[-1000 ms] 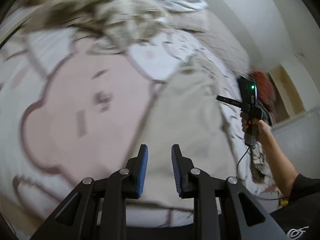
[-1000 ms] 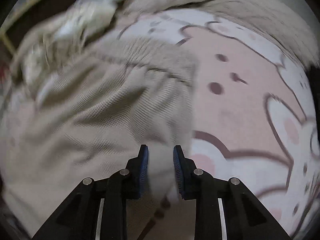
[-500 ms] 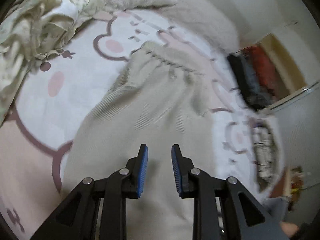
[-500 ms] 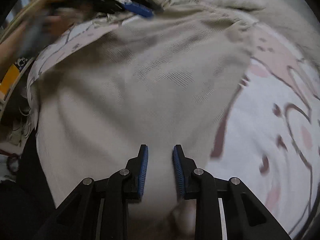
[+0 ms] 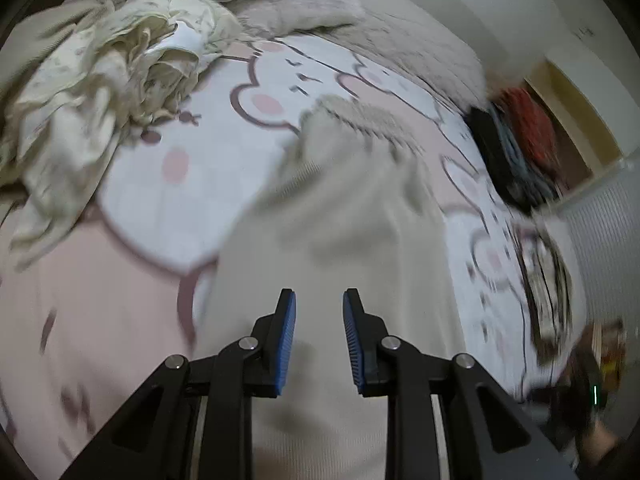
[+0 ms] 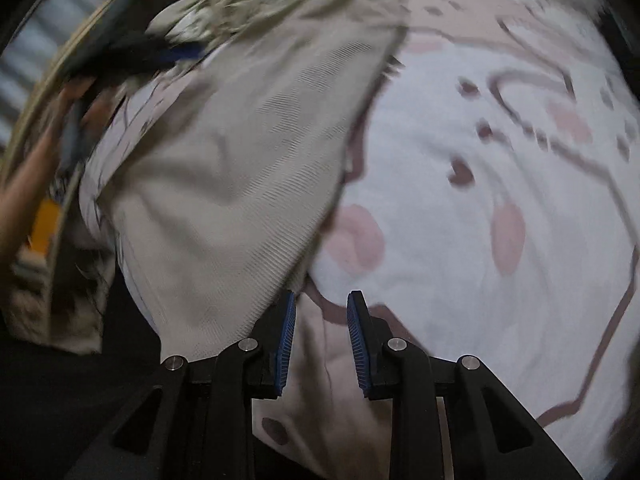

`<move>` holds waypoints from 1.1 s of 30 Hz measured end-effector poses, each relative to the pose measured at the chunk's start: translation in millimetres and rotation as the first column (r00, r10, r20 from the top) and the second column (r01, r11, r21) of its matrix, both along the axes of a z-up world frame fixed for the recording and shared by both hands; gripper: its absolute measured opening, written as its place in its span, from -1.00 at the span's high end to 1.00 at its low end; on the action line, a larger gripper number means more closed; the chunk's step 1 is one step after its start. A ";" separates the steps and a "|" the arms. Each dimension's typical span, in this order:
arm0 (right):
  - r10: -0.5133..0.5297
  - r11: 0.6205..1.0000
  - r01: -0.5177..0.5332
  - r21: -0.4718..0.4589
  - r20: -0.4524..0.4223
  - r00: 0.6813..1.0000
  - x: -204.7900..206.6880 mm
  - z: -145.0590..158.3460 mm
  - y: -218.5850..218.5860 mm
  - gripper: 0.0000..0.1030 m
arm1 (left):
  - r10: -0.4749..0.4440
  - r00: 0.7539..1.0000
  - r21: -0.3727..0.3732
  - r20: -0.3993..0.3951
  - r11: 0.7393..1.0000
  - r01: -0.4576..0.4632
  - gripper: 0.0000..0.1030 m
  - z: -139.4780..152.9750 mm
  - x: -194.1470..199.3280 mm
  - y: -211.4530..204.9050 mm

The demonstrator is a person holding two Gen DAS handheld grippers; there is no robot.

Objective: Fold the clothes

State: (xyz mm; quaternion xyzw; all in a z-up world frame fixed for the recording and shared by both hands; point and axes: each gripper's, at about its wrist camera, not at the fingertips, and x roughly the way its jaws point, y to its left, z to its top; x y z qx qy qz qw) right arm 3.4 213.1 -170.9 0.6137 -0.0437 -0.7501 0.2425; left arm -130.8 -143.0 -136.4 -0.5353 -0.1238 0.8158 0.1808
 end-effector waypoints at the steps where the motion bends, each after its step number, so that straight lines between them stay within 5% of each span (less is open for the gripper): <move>1: -0.023 1.000 0.024 -0.020 0.023 0.999 0.5 -4.5 4.1 0.48 | -0.009 1.000 -0.012 0.004 1.000 0.009 0.53 -1.3 17.0 -1.8; 4: -0.054 0.995 0.060 -0.081 0.082 0.995 5.0 -15.7 8.7 0.48 | -0.007 1.000 -0.085 0.030 0.996 0.010 0.53 -14.0 58.6 -7.7; 8: -0.003 1.000 0.004 -0.023 0.040 0.999 23.3 -21.4 -11.1 0.48 | 0.046 0.995 -0.214 0.092 0.976 -0.026 0.53 -43.8 100.7 -26.1; 11: 0.019 0.999 -0.018 -0.032 0.033 0.999 29.1 -18.7 -15.9 0.48 | 0.073 0.996 -0.249 0.053 0.967 -0.057 0.53 -40.7 117.9 -39.2; 16: 0.076 0.996 -0.075 -0.039 0.021 0.997 43.9 -21.2 -38.0 0.48 | 0.120 0.993 -0.395 -0.007 0.912 -0.113 0.53 -21.4 134.2 -38.3; 22: 0.074 0.976 -0.076 -0.206 -0.019 0.997 41.0 4.9 -57.7 0.48 | -0.116 0.989 -0.172 -0.090 0.980 0.100 0.53 22.0 167.6 45.4; 26: 0.071 0.962 -0.078 -0.261 -0.035 0.997 28.1 7.4 -78.8 0.48 | -0.260 0.960 -0.051 -0.107 0.965 0.256 0.04 29.3 185.1 103.0; 29: 0.068 0.959 -0.071 -0.276 -0.021 0.997 20.5 2.5 -83.1 0.49 | -0.312 0.946 -0.067 -0.094 0.950 0.306 0.04 20.1 189.5 133.2; 33: 0.050 0.947 -0.042 -0.318 0.017 0.999 30.8 -0.3 -58.2 0.48 | -0.254 0.967 -0.054 0.015 0.966 0.255 0.04 -11.0 180.3 134.4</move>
